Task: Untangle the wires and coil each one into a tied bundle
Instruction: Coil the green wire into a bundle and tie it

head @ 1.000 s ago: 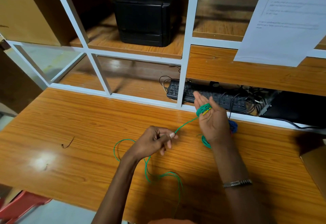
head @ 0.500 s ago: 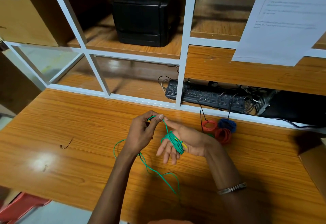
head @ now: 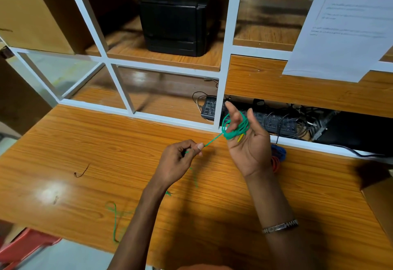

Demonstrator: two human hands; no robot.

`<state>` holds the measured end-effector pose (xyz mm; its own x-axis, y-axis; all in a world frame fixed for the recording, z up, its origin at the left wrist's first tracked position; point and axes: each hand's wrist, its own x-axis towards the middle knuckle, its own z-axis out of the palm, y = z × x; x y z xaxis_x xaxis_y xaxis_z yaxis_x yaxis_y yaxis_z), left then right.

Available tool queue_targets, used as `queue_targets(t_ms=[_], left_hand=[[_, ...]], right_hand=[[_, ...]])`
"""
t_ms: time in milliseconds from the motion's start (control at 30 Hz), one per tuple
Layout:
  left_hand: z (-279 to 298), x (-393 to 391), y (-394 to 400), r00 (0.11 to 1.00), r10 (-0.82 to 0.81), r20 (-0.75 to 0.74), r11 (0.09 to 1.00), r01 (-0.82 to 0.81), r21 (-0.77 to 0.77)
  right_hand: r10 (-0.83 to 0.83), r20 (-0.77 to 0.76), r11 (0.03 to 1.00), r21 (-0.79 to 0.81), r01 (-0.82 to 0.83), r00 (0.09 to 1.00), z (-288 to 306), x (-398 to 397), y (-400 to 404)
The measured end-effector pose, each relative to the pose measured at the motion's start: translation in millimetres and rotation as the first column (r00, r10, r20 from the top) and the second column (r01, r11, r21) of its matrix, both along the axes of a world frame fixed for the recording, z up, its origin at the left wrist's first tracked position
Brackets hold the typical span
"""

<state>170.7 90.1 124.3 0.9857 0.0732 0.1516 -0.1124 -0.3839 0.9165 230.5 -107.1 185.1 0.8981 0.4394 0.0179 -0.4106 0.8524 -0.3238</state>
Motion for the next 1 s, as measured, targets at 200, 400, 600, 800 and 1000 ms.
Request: queue_targets(t_ms=[200, 400, 600, 800, 1000], left_hand=[[1.4, -4.6, 0.7, 0.999, -0.038, -0.024, 0.994, 0.035, -0.100], [10.7, -5.1, 1.6, 1.000, -0.027, 0.009, 0.988, 0.028, -0.149], [11.6, -3.9, 8.0, 0.994, 0.007, 0.109, 1.000, -0.008, 0.010], [13.8, -5.3, 8.9, 0.990, -0.008, 0.143, 0.999, 0.014, -0.039], [15.6, -0.9, -5.2, 0.997, 0.001, 0.082, 0.978, 0.017, -0.208]], right_hand=[[-0.120, 0.066, 0.934, -0.330, 0.135, 0.991, -13.9, 6.9, -0.1], [0.242, 0.003, 0.488, -0.865, -0.119, 0.970, -30.7, -1.3, 17.1], [0.698, -0.164, 0.116, -0.934, -0.337, 0.697, -19.4, -13.6, 15.5], [0.892, -0.084, 0.200, -0.809, -0.553, 0.445, -27.3, -14.8, 4.0], [0.761, 0.448, 0.515, 0.021, -0.857, 0.469, -4.7, -23.6, -1.0]])
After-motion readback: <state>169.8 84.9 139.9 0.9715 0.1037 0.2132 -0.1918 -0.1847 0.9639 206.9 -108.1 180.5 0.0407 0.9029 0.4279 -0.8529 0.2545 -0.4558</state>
